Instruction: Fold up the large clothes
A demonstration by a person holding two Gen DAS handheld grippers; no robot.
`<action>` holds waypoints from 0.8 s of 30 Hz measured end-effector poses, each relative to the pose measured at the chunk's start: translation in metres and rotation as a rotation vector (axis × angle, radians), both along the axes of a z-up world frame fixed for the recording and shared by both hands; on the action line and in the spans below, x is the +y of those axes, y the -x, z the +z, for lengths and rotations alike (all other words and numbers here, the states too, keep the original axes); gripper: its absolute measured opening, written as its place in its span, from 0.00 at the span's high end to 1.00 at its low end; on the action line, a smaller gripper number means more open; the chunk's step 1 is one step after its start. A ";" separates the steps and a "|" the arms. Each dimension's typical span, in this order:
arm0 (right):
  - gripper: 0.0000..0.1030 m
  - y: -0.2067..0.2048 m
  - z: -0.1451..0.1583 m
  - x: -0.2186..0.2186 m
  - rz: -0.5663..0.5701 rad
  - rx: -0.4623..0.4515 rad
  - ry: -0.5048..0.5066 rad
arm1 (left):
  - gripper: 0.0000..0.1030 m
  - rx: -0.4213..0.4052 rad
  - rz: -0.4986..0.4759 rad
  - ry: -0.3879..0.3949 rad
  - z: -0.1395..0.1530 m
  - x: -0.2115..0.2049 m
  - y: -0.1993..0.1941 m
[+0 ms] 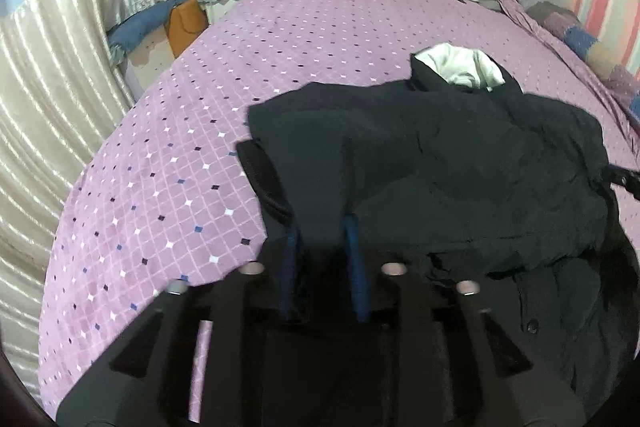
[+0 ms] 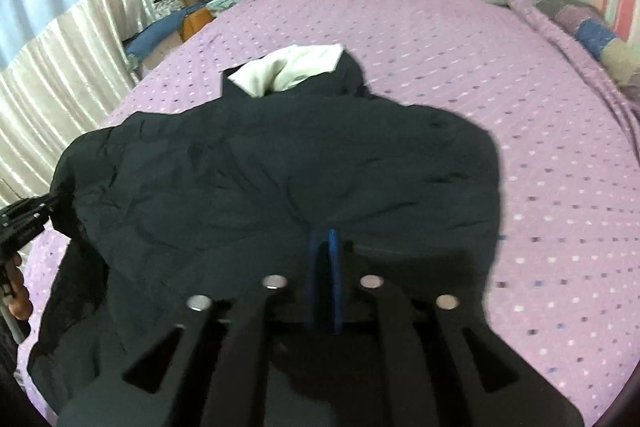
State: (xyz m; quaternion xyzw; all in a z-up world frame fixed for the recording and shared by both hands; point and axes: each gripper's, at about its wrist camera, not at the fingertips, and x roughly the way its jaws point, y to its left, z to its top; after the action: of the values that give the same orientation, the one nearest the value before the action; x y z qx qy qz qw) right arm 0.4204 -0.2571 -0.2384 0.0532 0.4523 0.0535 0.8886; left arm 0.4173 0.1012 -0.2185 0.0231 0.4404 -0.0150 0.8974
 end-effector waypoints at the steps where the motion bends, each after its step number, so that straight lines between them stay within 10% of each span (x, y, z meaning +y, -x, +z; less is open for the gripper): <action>1: 0.65 0.003 0.002 -0.005 -0.008 -0.009 0.003 | 0.55 -0.007 0.009 0.012 0.003 0.002 0.001; 11: 0.45 0.031 0.015 -0.044 -0.070 -0.068 0.045 | 0.25 -0.055 -0.018 0.020 0.035 -0.007 0.006; 24: 0.45 -0.007 -0.008 -0.049 -0.155 -0.087 0.009 | 0.21 -0.032 -0.026 -0.036 0.018 -0.040 -0.047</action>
State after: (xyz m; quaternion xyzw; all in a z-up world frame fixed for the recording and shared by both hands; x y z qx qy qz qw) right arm 0.4272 -0.3066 -0.2463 0.0818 0.4079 -0.0153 0.9092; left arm 0.4642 0.0609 -0.2009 0.0451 0.4260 -0.0181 0.9034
